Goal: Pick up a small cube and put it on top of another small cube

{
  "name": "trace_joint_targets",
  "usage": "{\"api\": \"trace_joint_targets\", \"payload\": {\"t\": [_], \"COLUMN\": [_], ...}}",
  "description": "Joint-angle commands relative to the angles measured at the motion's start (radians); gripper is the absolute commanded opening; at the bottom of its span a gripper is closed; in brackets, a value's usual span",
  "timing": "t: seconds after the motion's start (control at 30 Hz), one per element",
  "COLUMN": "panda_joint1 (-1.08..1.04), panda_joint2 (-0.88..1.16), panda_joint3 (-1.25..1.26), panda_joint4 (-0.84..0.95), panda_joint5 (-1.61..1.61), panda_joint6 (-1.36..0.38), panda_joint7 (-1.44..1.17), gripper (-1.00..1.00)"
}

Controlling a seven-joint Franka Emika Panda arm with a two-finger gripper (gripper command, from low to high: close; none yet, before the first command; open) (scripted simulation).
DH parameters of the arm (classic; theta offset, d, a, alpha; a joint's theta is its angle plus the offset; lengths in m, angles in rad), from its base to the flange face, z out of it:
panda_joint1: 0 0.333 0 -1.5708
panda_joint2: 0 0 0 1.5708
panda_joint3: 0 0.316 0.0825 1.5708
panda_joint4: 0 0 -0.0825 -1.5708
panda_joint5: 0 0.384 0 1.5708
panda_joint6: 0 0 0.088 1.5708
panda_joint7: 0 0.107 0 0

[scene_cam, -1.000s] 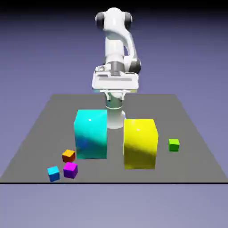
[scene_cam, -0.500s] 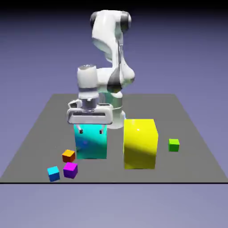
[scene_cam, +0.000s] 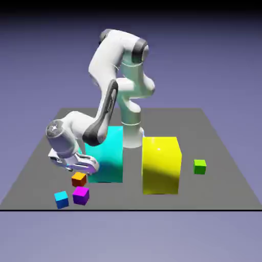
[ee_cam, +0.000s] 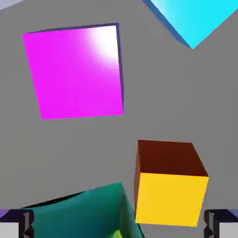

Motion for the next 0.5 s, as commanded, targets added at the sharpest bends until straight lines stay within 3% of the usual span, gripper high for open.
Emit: {"api": "trace_joint_targets", "payload": {"t": [0.0, 0.07, 0.2, 0.23, 0.37, 0.47], "panda_joint1": [0.001, 0.002, -0.018, -0.018, 0.0, 0.023], "panda_joint2": [0.036, 0.054, 0.135, 0.135, 0.064, 0.013], "panda_joint3": [-0.019, -0.027, 0.02, 0.02, -0.022, 0.058], "panda_joint4": [0.025, 0.037, -0.039, -0.039, 0.028, 0.015], "panda_joint5": [0.008, 0.012, 0.069, 0.069, 0.019, -0.096], "panda_joint6": [-0.035, -0.051, 0.097, 0.097, -0.033, 0.0], "panda_joint7": [-0.009, -0.013, -0.045, -0.045, -0.017, 0.014], "gripper": [0.0, 0.0, 0.0, -1.0, -1.0, -1.0]}}
